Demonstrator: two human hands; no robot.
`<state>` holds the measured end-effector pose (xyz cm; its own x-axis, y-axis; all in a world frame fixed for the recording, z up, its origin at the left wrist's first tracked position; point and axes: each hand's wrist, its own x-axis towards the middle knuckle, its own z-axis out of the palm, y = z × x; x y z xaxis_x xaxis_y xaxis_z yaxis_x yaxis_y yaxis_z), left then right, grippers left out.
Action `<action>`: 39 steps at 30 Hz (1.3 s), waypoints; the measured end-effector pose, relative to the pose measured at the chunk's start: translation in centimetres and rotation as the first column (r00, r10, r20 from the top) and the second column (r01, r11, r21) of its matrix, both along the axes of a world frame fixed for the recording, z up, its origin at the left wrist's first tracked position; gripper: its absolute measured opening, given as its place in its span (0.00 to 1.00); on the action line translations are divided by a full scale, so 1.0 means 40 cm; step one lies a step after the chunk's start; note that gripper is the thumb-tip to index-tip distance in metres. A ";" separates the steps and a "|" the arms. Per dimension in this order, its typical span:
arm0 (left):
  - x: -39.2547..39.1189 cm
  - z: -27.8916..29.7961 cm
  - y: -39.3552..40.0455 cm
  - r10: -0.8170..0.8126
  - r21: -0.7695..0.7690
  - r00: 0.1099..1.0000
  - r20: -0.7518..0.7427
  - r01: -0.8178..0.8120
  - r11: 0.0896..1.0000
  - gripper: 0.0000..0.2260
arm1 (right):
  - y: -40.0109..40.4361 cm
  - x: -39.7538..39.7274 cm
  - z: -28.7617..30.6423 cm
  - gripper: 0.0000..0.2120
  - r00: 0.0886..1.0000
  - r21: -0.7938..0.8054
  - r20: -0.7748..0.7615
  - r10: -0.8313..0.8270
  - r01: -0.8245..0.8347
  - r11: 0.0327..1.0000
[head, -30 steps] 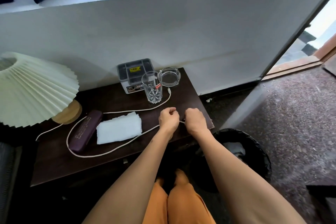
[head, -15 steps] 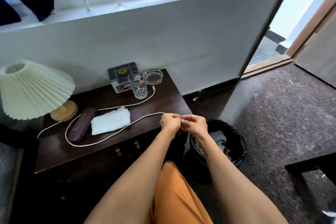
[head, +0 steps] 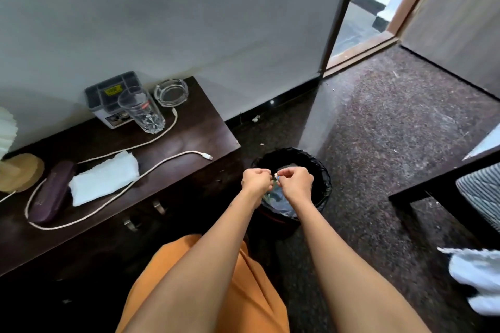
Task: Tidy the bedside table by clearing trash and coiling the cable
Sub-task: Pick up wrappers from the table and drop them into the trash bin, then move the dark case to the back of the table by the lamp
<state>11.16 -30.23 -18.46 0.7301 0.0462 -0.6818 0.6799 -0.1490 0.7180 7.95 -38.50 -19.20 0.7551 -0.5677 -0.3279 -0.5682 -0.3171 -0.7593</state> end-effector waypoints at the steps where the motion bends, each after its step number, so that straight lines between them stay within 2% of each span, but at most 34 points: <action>1: -0.001 -0.009 -0.004 0.000 -0.009 1.000 -0.013 0.000 1.000 0.12 | -0.005 -0.001 -0.012 0.08 1.000 -0.054 -0.021 -0.009 0.008 0.998; 4: 0.004 -0.033 -0.003 -0.003 0.001 0.999 -0.050 0.003 1.000 0.13 | -0.018 0.002 -0.046 0.10 0.996 -0.143 -0.073 -0.042 0.031 0.989; 9: 0.010 -0.065 0.006 -0.012 0.014 0.998 -0.067 0.013 1.000 0.16 | -0.032 0.009 -0.096 0.13 0.985 -0.120 -0.157 -0.067 0.048 0.992; 16: 0.032 -0.065 0.048 0.020 -0.002 0.998 -0.062 -0.020 1.000 0.11 | 0.000 0.021 -0.089 0.15 0.978 -0.143 -0.180 -0.102 0.077 0.987; 27: 0.019 0.098 0.258 0.174 -0.069 0.978 0.113 -0.167 0.984 0.13 | 0.205 0.078 0.063 0.12 0.993 -0.089 0.074 0.089 -0.082 0.993; 33: -0.024 0.210 0.497 0.378 -0.115 0.896 0.234 -0.361 0.925 0.13 | 0.413 0.071 0.190 0.13 0.952 -0.119 0.182 0.247 -0.228 0.966; 36: -0.031 0.246 0.558 0.412 -0.108 0.877 0.248 -0.398 0.911 0.13 | 0.461 0.084 0.221 0.13 0.938 -0.134 0.198 0.286 -0.263 0.955; 39: -0.060 0.257 0.690 0.484 -0.101 0.833 0.267 -0.475 0.874 0.18 | 0.584 0.071 0.278 0.13 0.888 -0.152 0.230 0.398 -0.371 0.916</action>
